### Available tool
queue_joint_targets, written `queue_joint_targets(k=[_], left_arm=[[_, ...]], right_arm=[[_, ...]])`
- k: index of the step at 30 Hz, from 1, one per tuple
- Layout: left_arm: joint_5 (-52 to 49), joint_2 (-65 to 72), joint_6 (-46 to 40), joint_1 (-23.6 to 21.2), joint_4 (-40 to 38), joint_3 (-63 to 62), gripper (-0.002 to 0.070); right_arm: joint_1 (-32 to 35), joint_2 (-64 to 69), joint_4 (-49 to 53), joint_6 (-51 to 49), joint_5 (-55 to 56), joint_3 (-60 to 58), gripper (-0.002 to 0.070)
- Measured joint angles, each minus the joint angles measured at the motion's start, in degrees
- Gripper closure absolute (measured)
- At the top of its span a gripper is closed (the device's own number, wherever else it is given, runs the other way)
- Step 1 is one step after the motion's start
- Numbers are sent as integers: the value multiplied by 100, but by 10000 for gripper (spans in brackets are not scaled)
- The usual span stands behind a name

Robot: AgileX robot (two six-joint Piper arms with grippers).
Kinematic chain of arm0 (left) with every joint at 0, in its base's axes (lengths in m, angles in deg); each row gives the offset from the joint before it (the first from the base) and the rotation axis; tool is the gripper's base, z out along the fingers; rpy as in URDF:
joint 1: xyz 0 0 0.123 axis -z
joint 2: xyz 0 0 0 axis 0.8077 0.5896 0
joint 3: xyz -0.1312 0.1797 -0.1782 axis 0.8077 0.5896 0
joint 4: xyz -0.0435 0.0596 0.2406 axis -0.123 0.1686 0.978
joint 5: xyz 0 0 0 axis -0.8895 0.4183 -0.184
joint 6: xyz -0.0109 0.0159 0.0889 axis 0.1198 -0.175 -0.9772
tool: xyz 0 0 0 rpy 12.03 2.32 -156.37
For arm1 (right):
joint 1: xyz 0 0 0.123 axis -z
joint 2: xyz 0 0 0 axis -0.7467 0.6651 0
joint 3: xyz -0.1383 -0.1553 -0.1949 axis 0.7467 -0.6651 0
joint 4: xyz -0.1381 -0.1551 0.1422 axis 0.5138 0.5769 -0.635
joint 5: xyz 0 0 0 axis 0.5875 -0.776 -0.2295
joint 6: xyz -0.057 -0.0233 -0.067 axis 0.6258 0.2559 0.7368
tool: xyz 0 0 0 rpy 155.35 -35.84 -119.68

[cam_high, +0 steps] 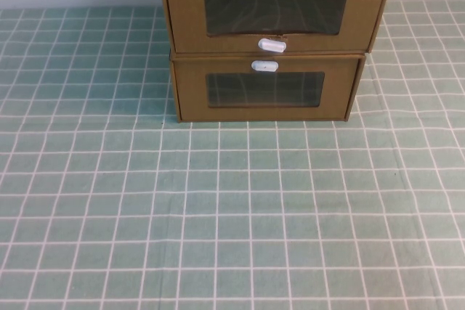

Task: Open the shoe box
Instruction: 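Pull the top drawer of the cardboard box fully open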

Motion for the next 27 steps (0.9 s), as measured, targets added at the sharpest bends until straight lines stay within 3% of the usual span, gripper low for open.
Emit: queue_joint_targets(k=[7,14,27], left_arm=[[-164,-10,-11,0,-111,-646,680],[-1037,-22,-436,0,-150,-1494,680],[-3604,626,-518,0,-878,-2773,680]], right_arm=[[0,0,-274,-147,-1039,1108,689],[0,739,-298,-249,-1503,2371,689],[0,3492,-308,-1119,-5746,4815,689]])
